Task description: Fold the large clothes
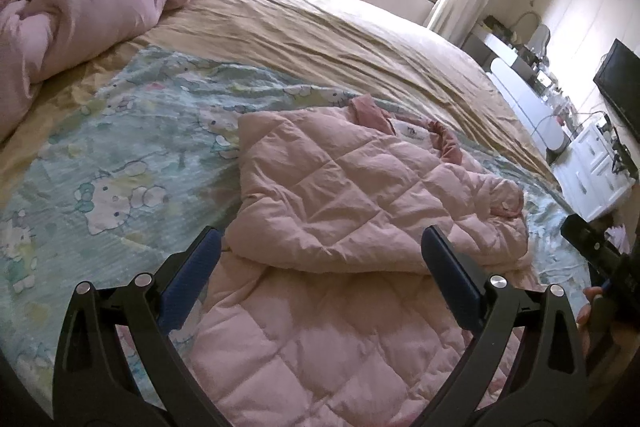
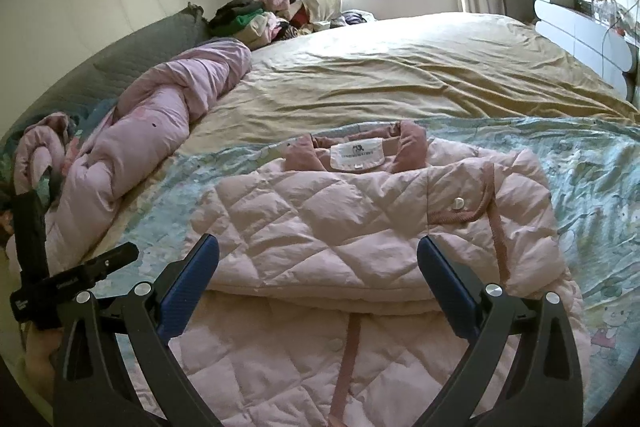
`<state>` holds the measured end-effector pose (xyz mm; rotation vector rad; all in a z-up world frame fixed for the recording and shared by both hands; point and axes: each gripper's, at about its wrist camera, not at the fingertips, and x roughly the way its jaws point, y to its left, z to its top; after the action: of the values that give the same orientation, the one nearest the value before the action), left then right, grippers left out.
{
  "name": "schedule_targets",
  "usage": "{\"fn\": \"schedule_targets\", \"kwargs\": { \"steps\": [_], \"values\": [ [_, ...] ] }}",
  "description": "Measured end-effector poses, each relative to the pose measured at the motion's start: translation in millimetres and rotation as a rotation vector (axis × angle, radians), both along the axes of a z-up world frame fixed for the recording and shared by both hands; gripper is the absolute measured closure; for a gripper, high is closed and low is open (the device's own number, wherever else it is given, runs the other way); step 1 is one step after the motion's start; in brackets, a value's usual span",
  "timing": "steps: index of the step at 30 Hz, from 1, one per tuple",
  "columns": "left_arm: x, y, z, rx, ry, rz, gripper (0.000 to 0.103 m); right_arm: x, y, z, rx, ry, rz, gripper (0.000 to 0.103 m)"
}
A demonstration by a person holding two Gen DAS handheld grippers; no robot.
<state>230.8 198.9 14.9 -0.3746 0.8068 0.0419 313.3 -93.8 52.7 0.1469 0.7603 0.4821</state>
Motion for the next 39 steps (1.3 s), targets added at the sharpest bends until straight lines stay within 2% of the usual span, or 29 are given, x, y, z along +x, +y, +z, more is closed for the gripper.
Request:
{"fn": "schedule_targets", "kwargs": {
  "steps": [10, 20, 39],
  "values": [
    [-25.0, 0.0, 18.5, 0.004, -0.058, 0.022, 0.009, -19.4, -11.7, 20.0, 0.024, -0.037, 0.01, 0.004],
    [-50.5, -17.3, 32.2, 0.043, -0.099, 0.019, 0.009, -39.0, -33.7, 32.5, 0.044, -0.072, 0.005, 0.004],
    [-96.5, -45.8, 40.4, 0.096, -0.103, 0.019, 0.009, -75.1, -65.2, 47.5, 0.058, -0.105, 0.034, 0.004]
  ]
}}
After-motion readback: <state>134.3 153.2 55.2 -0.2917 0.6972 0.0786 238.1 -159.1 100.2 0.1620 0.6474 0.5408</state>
